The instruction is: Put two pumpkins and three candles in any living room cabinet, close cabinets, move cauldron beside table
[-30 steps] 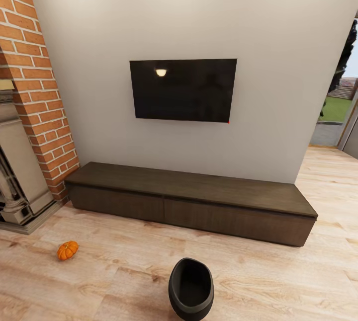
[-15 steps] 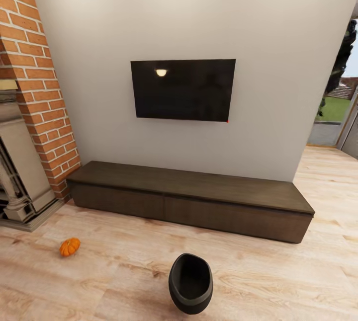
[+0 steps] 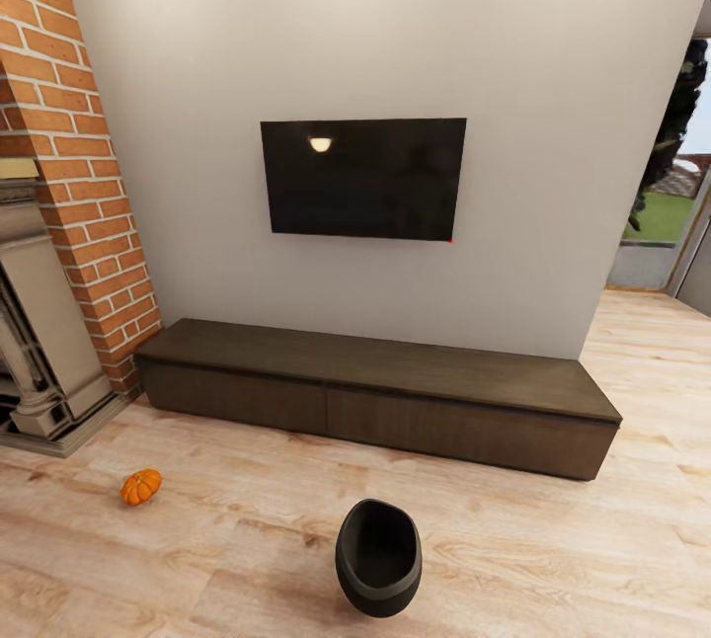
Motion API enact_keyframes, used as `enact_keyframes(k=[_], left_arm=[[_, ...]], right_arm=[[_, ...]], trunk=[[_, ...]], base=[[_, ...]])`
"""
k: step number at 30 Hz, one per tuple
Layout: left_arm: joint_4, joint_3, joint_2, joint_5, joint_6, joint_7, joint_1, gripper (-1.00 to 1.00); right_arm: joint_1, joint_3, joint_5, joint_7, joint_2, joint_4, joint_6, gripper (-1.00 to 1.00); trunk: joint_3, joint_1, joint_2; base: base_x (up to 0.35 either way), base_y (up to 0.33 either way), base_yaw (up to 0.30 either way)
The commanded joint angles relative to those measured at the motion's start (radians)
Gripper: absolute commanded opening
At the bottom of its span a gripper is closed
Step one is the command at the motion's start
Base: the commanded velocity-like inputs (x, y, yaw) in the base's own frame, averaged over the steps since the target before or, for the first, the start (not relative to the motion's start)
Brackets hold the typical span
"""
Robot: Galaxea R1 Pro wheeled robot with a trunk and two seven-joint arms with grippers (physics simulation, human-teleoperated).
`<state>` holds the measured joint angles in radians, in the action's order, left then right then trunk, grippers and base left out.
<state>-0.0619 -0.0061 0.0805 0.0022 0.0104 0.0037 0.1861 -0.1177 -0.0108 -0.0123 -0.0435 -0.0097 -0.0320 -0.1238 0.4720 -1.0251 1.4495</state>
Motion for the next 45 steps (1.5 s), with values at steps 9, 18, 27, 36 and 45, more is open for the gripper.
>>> enact_keyframes(k=[9,18,27,36,45], left_arm=[[-0.798,0.002,0.068,0.094,-0.698,0.043,0.027,1.0],[-0.4,0.004,0.079,0.163,-0.682,0.125,0.555,1.0],[-0.366,-0.019,0.094,0.154,-0.686,0.136,0.688,1.0],[-0.089,-0.253,0.094,0.121,-0.463,-0.035,0.693,1.0],[-0.028,-0.26,0.094,0.12,-0.388,-0.133,0.693,1.0]], right_arm=[[-0.138,-0.004,-0.073,-0.294,0.137,-0.493,0.554,1.0],[-0.567,-0.003,-0.1,-0.334,0.184,-0.227,0.628,1.0],[-0.664,-0.004,-0.114,-0.333,0.184,-0.21,0.648,1.0],[-0.671,-0.005,-0.265,-0.189,0.184,-0.184,0.639,1.0],[-0.671,0.001,-0.286,-0.194,0.184,-0.128,0.553,1.0]], trunk=[[0.001,0.0,0.001],[0.001,0.0,0.001],[0.001,0.0,0.001],[0.001,0.0,0.001],[0.001,0.0,0.001]], base=[[0.0,0.0,0.0],[0.0,0.0,0.0],[0.0,0.0,0.0],[0.0,0.0,0.0],[0.0,0.0,0.0]])
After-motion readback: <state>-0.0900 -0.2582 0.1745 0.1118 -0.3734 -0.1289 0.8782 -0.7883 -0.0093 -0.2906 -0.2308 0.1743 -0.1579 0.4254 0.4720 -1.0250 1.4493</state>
